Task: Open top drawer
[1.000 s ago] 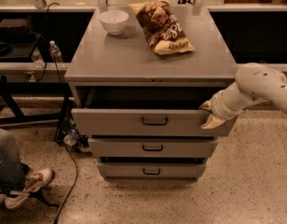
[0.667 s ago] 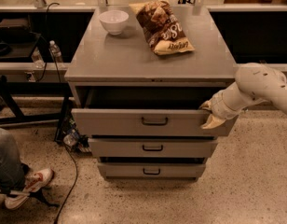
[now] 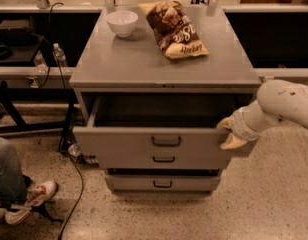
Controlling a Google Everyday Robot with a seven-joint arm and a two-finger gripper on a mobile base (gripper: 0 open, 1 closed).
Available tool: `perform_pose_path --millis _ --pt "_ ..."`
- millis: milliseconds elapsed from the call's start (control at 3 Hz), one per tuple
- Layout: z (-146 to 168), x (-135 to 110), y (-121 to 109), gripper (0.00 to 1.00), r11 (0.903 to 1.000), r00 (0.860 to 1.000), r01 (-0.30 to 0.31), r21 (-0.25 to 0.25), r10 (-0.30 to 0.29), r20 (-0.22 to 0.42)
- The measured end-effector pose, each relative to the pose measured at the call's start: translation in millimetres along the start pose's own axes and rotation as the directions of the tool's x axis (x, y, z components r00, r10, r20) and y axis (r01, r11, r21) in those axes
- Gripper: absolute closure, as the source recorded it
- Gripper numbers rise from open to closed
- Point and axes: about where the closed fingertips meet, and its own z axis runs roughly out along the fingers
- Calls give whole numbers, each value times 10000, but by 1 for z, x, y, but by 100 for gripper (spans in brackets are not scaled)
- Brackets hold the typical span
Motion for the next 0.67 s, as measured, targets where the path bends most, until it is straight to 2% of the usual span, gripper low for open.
perform_pose_path --millis 333,667 --pt "0 -1 1 100 10000 10000 0 0 0 0" --pt "-7 -4 23 100 9997 9998 -201 148 202 -50"
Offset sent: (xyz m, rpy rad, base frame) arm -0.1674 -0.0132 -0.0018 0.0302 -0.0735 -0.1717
